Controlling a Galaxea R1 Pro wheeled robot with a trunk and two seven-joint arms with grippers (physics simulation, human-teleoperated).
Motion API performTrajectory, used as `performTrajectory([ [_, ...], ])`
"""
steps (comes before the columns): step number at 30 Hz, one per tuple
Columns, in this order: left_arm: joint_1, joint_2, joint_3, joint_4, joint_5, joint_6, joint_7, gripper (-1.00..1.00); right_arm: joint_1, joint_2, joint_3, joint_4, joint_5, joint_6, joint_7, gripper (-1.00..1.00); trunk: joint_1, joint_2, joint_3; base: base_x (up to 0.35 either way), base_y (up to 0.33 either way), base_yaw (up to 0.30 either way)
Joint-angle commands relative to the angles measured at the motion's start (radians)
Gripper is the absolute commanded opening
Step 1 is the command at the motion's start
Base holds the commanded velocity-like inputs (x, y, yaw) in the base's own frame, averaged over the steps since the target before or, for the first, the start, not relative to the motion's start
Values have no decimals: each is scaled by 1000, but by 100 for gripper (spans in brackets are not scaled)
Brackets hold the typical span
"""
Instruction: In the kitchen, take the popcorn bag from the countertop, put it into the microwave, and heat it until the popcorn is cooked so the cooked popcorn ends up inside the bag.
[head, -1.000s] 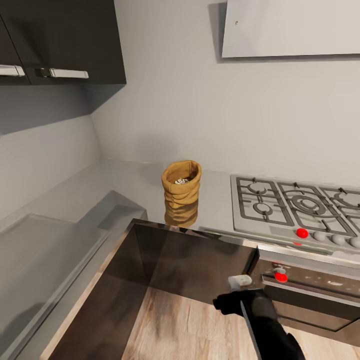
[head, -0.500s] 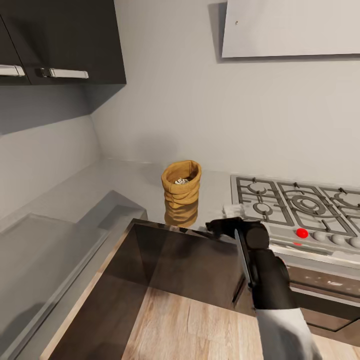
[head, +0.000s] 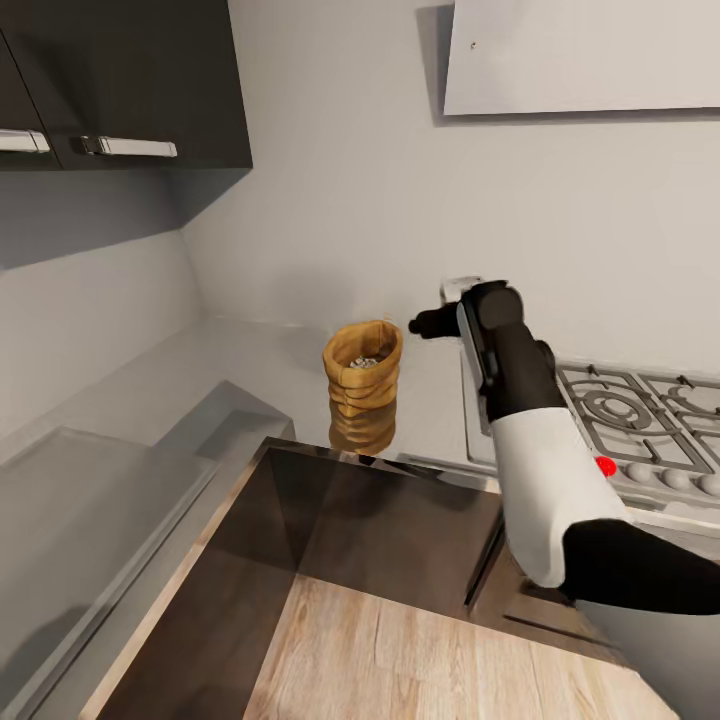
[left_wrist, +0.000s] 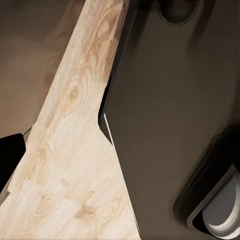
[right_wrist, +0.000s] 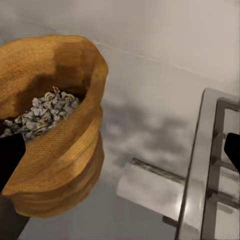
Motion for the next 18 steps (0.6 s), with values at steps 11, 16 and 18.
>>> performTrajectory([
  [11, 0, 0, 1, 1, 5, -3, 2, 100, -66, 0, -168, 89, 6, 4, -216, 100, 0, -1, -1, 0, 0, 0],
  [16, 0, 0, 1, 1, 3, -2, 2, 100, -66, 0, -171, 89, -12, 4, -232, 100, 0, -1, -1, 0, 0, 0],
  [18, 0, 0, 1, 1, 4, -3, 2, 100, -66, 0, -172, 89, -14, 4, -232, 100, 0, -1, -1, 0, 0, 0],
])
